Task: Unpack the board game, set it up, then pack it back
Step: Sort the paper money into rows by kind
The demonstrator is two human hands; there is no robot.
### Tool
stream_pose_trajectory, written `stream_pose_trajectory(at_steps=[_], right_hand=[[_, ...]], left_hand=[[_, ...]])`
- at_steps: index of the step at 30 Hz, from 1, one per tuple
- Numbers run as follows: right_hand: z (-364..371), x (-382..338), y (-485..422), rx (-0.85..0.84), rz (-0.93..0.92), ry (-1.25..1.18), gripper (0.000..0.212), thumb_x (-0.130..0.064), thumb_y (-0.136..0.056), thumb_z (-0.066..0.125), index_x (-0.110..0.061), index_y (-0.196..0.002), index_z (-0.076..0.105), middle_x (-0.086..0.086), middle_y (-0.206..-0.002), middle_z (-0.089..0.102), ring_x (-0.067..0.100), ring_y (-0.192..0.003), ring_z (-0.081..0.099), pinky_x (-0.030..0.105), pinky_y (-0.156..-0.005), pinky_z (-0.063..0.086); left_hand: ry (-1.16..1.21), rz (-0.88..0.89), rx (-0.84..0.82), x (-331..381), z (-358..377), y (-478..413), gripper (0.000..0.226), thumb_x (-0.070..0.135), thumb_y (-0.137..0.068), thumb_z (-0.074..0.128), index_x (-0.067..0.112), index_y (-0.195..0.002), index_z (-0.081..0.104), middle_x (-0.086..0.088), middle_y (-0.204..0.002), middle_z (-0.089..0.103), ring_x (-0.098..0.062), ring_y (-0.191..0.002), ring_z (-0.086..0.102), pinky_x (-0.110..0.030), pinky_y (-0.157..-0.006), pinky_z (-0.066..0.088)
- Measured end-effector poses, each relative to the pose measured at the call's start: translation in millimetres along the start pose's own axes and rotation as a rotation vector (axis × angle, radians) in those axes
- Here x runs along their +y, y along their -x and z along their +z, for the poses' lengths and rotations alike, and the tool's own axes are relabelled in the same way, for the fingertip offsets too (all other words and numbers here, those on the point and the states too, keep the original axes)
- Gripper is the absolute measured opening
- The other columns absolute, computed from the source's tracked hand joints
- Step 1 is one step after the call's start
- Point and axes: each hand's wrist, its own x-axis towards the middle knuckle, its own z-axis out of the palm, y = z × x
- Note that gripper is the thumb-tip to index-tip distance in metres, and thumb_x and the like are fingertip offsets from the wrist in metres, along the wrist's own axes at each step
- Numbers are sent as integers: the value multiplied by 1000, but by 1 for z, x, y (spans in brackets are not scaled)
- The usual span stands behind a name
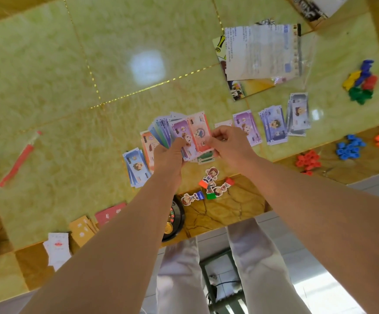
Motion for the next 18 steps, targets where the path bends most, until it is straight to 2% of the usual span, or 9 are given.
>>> stream_pose_trajectory(at_steps=[3,6,9,12,14,18], right_hand=[[-21,9,2,42,29,1,2,-6,-89,65,-7,-91,64,2,-71,59,-3,-42,53,11,-46,43],[-39,19,0,110,35,52,5,-6,-89,64,-11,-89,66,-2,-77,62,0,-56,56,9,-49,43],[-55,28,-3,146,65,83,12,-7,-87,66,-13,-97,66,-5,-76,59,8,-70,56,15,-59,46],[-64,35,-4,149,85,110,16,-9,-84,70,-17,-96,63,-6,-74,57,7,-70,56,17,-59,43],[-65,39,-5,148,89,93,17,-8,-82,72,-16,-94,63,-4,-74,58,11,-72,59,20,-64,48],[-57,44,-6,175,75,77,23,-10,-81,74,-22,-82,56,-3,-73,57,21,-79,64,31,-75,54]], left_hand=[[-21,-20,36,-6,14,1,18,5,-80,67,12,-89,53,-13,-89,57,-25,-84,55,-39,-76,47],[-56,-26,71,-11,26,4,28,12,-73,74,16,-84,49,-10,-92,57,-27,-90,58,-48,-91,49],[-66,-29,120,-15,34,5,32,8,-78,72,18,-81,42,-2,-84,52,-24,-88,54,-45,-92,48],[-77,-33,140,-19,41,5,31,8,-79,72,14,-87,43,-2,-83,52,-26,-91,55,-45,-96,47],[-85,-33,139,-21,43,6,31,7,-79,73,13,-86,44,-3,-83,54,-26,-92,58,-46,-98,48],[-95,-42,154,-26,43,3,34,8,-76,76,11,-93,47,-13,-109,60,-31,-105,61,-48,-99,48]])
